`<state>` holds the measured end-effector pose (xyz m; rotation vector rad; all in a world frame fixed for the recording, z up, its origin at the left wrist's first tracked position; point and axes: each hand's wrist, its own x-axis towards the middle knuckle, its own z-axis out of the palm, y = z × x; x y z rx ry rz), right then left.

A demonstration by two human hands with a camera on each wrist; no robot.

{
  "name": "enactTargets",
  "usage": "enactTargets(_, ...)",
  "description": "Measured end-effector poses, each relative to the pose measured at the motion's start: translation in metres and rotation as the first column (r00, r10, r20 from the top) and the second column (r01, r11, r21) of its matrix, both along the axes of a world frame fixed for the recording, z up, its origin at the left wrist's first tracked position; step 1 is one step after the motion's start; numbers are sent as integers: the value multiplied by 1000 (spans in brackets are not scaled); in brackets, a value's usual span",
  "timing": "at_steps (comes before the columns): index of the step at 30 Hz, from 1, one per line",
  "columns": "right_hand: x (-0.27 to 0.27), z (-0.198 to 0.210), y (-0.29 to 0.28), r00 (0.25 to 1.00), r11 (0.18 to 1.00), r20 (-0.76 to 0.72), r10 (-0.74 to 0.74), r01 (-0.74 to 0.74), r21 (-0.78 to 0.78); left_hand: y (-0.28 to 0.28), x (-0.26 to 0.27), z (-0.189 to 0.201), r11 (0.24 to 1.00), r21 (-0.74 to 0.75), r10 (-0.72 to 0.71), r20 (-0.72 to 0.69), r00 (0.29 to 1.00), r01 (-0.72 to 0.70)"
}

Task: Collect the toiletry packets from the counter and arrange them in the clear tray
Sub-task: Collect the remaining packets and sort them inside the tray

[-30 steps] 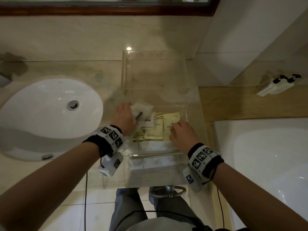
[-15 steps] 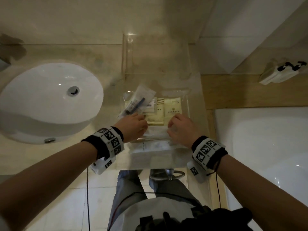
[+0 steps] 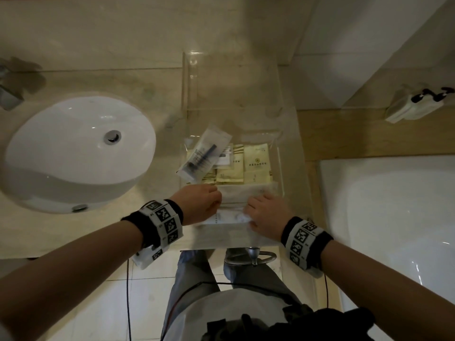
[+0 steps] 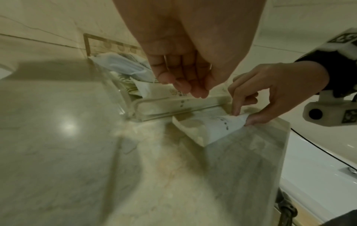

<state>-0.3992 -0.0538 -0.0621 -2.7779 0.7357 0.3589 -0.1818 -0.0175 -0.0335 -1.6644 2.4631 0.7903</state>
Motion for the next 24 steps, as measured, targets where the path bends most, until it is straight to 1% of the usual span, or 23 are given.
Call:
enactTargets(3,4,-2,3,1000,1000,20,-6,6,-11,0,4,-1,999,41,32,25,999,-33)
enactTargets(5,3,-1,2,996,998,83,-26,21,55,0,6,0,997,54,56,20,998,-57)
enactTargets(7,1,3,-2,983,996,177,-51,37,85,-2,8,3,995,42,87,-2,996,-87)
enactTargets(10,-2,14,-13,949,995,302,-86,65,79,-8,13,10,990,-53,123,-75,990,-127)
enactTargets(13,0,27,-27,908,996,410,-81,90,-3,-14,19,16,955,-236,149,-146,978,-181)
enactTargets(14,2,32,-31,895,994,440,-81,103,-27,-15,20,18,942,-265,162,-173,972,-205)
enactTargets(15,4,34,-35,884,992,460,-79,114,-49,-18,20,19,938,-262,178,-192,965,-225)
enactTargets(17,9,35,-41,881,988,467,-69,125,-90,-21,20,21,940,-250,187,-190,964,-232)
enactTargets(19,11,27,-43,897,987,438,-53,114,-113,-20,21,15,947,-247,176,-133,975,-205)
enactTargets(20,12,21,-42,913,989,405,-46,99,-109,-19,22,12,957,-222,170,-93,981,-187)
enactTargets(22,10,9,-37,944,997,326,-52,68,-37,-14,21,5,978,-150,140,-23,990,-142)
enactTargets(24,7,6,-35,931,989,336,-140,116,90,-14,16,5,988,-80,134,31,991,-131)
